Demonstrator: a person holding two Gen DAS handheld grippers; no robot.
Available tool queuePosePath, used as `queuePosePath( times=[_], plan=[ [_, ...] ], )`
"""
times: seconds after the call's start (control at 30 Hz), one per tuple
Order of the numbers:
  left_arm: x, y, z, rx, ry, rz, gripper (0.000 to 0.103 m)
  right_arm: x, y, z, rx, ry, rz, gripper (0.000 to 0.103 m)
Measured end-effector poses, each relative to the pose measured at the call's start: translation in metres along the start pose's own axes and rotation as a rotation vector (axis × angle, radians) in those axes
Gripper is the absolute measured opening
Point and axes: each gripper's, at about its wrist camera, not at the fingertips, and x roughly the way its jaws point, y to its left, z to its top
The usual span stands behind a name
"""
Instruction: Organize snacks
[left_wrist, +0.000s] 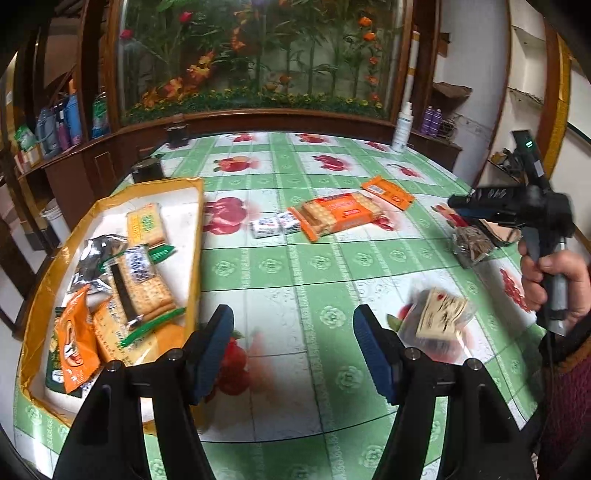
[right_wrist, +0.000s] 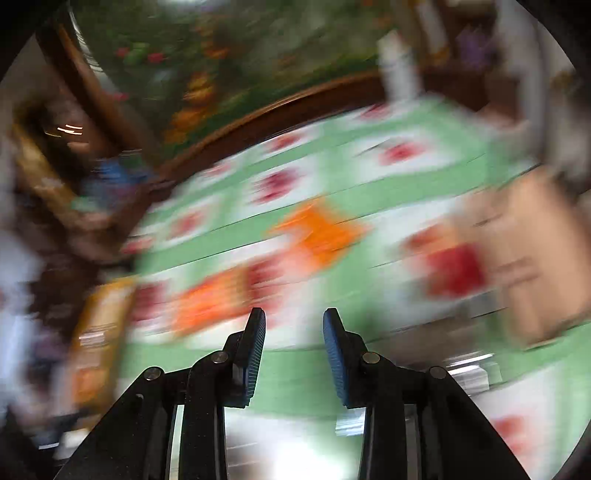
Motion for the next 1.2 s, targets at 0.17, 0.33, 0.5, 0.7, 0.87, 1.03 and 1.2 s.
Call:
queuePosePath(
  times=[0.17,0.33,0.5,0.7,0.87,1.03,1.2],
  plan=[
    [-0.001,-0.012,0.0,0.032,-0.009,-0.033,0.072,0.013,-0.02,-0.013,-0.032,0.006,-0.202,0.039],
    [-0.004,-0.023,-0.001,0.064,-0.007,-0.075,0.075,0.01,-0.002,-0.03,-0.04,0.085,0.042,0.041],
    [-0.004,-0.033,-0.001,0.079,0.016,-0.158,0.082,-0.005,0.02,-0.038,-0.052,0.079,0.338,0.042],
    [0.016,-0.071,0.0,0.141,0.108,-0.265,0.091,-0.028,-0.005,-0.038,0.006,-0.029,0.319,0.042],
    [0.05,-0.103,0.002,0.225,0.168,-0.284,0.091,-0.036,-0.003,-0.043,0.003,-0.043,0.331,0.042],
    [0.072,-0.108,-0.002,0.218,0.206,-0.314,0.066,-0.029,-0.004,-0.049,-0.003,0.018,0.413,0.055],
    [0.07,-0.098,-0.003,0.205,0.203,-0.283,0.062,-0.009,-0.008,-0.061,0.008,0.161,0.478,0.058]
  ],
)
